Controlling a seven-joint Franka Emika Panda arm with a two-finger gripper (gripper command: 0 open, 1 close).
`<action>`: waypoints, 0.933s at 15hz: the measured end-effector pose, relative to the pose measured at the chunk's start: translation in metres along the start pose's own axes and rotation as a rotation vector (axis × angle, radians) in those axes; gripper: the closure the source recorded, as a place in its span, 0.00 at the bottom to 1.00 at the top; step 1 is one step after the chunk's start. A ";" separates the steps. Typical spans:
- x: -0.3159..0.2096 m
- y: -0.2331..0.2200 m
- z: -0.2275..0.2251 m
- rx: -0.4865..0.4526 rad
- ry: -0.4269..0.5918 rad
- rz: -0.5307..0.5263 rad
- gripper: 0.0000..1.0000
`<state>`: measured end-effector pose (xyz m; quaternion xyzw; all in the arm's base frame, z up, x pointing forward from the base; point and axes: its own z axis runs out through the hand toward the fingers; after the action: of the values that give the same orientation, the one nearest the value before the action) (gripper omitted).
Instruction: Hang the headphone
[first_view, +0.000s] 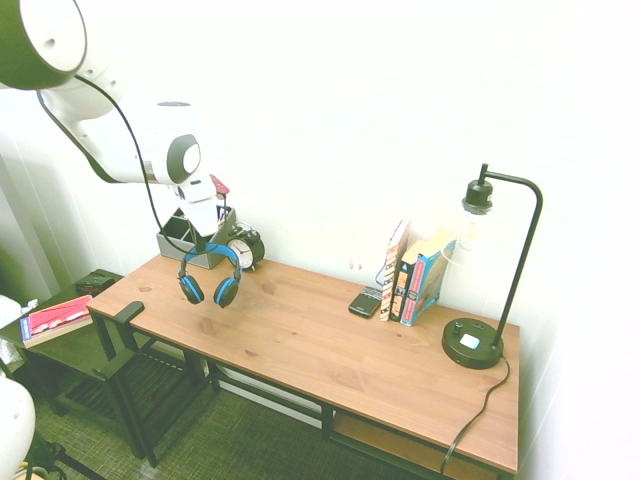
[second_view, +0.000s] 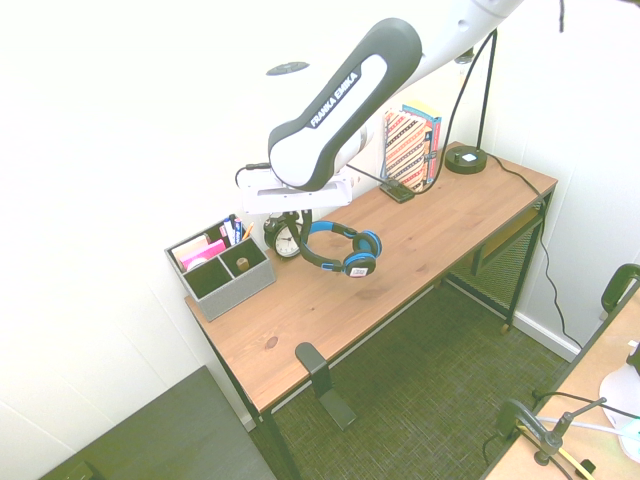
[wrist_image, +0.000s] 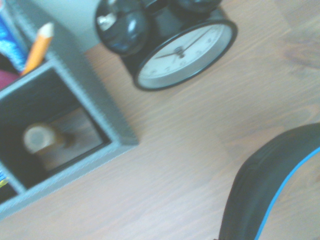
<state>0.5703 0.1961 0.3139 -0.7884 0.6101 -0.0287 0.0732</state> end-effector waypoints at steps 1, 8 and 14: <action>-0.021 0.007 -0.007 0.004 -0.002 -0.051 1.00; -0.212 0.068 0.056 -0.083 0.120 -0.521 1.00; -0.267 0.119 0.077 -0.159 0.132 -0.636 1.00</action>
<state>0.3985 0.4313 0.2319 -0.9390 0.3374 -0.0532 -0.0408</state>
